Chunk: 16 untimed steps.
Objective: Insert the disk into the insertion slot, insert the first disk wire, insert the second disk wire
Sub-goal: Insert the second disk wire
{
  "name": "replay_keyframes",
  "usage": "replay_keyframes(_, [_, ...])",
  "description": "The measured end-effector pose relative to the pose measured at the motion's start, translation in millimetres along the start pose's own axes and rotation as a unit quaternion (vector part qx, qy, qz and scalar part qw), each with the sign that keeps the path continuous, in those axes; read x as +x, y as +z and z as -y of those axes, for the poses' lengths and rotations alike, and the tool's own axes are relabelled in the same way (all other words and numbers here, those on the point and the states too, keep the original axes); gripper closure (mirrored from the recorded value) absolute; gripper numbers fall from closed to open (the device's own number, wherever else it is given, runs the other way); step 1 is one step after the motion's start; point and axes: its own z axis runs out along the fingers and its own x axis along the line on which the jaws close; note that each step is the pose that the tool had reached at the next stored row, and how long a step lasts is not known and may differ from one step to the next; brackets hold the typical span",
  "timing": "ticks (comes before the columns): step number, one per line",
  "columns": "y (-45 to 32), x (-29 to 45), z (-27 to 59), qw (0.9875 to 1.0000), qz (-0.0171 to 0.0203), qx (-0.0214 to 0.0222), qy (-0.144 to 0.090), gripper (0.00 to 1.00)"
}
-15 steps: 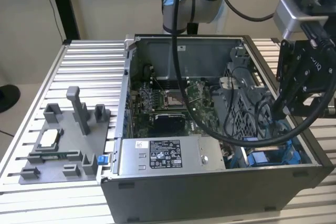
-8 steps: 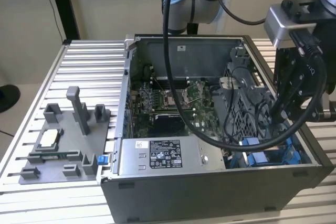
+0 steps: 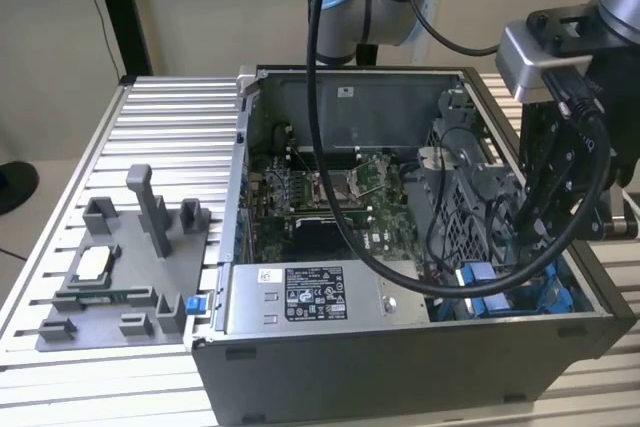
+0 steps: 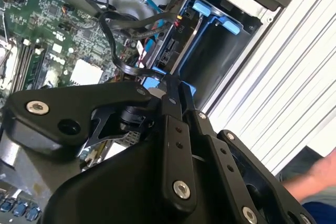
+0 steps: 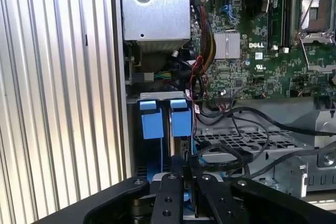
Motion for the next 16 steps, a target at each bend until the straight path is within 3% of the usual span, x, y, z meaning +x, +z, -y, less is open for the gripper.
replay_keyframes(16, [3.2,0.2,-0.3,1.0000,-0.0010,0.0001,0.000,1.00])
